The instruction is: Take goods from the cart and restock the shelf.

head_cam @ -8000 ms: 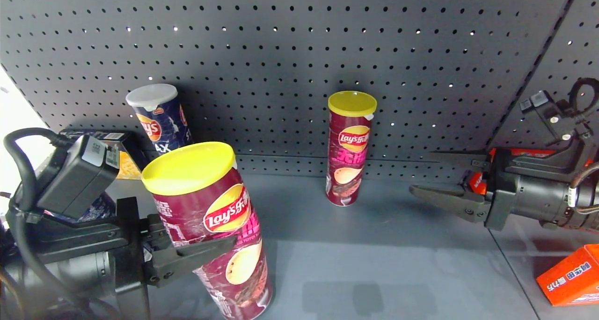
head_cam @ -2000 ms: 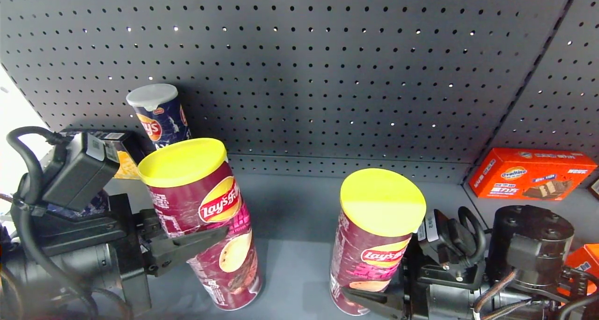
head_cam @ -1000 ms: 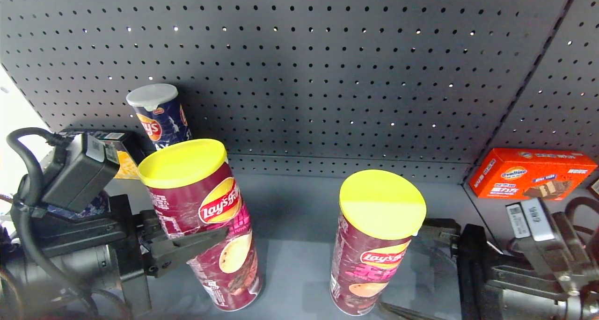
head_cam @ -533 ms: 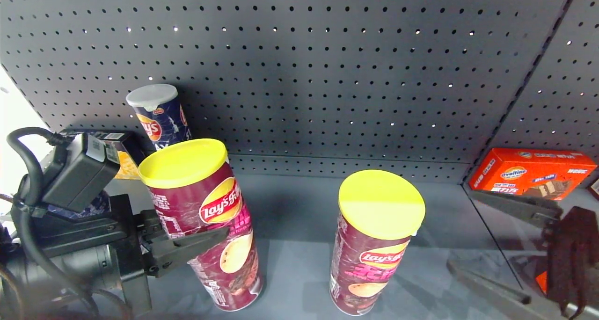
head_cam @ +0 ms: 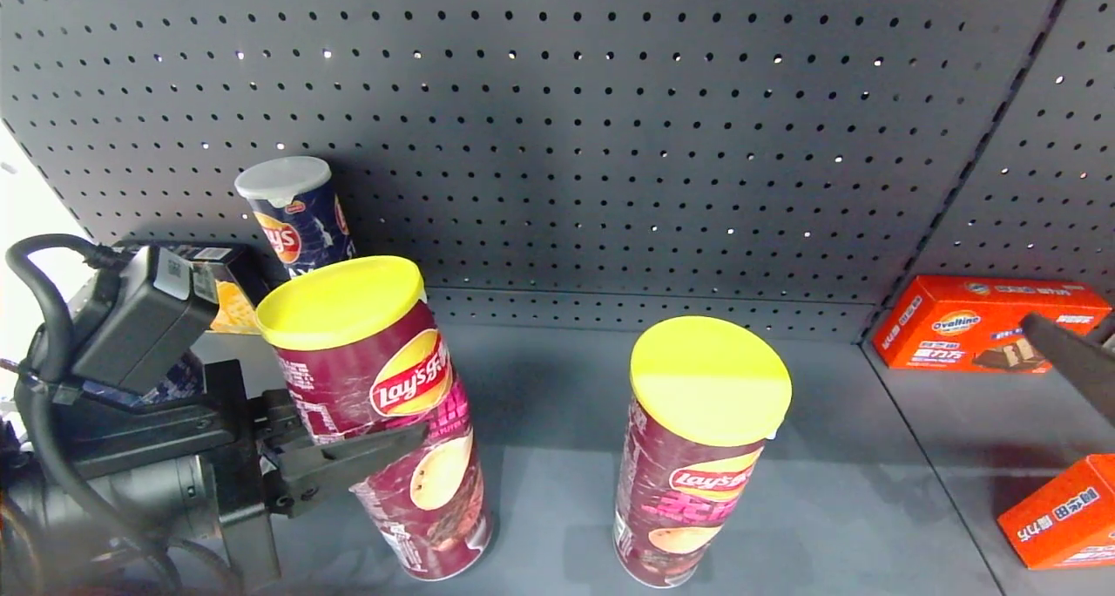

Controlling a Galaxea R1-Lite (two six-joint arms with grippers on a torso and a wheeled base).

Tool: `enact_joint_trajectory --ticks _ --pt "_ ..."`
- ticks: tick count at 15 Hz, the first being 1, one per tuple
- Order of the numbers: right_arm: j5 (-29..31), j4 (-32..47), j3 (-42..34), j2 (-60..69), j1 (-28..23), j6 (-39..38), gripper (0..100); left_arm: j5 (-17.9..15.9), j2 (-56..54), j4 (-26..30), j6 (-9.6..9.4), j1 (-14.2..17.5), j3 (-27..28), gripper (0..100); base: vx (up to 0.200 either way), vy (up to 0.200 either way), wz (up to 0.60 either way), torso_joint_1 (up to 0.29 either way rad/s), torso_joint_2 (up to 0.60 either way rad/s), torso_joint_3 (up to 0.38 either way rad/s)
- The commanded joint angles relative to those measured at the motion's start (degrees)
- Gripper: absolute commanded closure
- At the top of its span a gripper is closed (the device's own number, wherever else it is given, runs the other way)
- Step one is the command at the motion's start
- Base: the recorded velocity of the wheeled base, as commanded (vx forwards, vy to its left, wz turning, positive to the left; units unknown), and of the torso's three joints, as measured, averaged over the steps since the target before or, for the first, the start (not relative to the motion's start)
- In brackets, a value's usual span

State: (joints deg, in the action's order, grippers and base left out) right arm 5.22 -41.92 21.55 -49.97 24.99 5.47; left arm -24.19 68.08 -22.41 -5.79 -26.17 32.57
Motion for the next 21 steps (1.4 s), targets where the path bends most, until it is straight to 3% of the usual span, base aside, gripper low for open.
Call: enact_joint_trajectory --ticks 1,8,13,15,18,21 --pt "1.2 0.4 -1.1 6.0 -7.5 0.4 0 -0.1 0.2 0.0 0.08 0.1 0.1 100 0.000 0.000 0.00 0.000 0.00 0.000" --pt "24.8 7.0 -4.9 19.0 -9.3 6.8 0 -2.4 0.2 -1.2 0.08 0.1 -0.3 100 0.000 0.000 0.00 0.000 0.00 0.000" --pt "32.8 8.1 -10.3 30.5 -10.8 15.4 0 -2.5 0.2 -1.7 0.08 0.0 -0.8 100 0.000 0.000 0.00 0.000 0.00 0.000" --pt "32.9 12.0 -13.8 36.7 -13.0 15.7 0 -2.5 0.1 -1.7 0.08 0.0 -0.8 100 0.000 0.000 0.00 0.000 0.00 0.000" --pt "31.4 23.6 -12.4 43.9 -13.6 16.3 0 -2.5 0.1 -1.7 0.08 0.0 -0.8 100 0.000 0.000 0.00 0.000 0.00 0.000" --pt "18.3 27.8 -8.9 43.0 -13.3 21.9 0 -2.6 0.6 -1.7 0.08 -0.2 -0.8 100 0.000 0.000 0.00 0.000 0.00 0.000"
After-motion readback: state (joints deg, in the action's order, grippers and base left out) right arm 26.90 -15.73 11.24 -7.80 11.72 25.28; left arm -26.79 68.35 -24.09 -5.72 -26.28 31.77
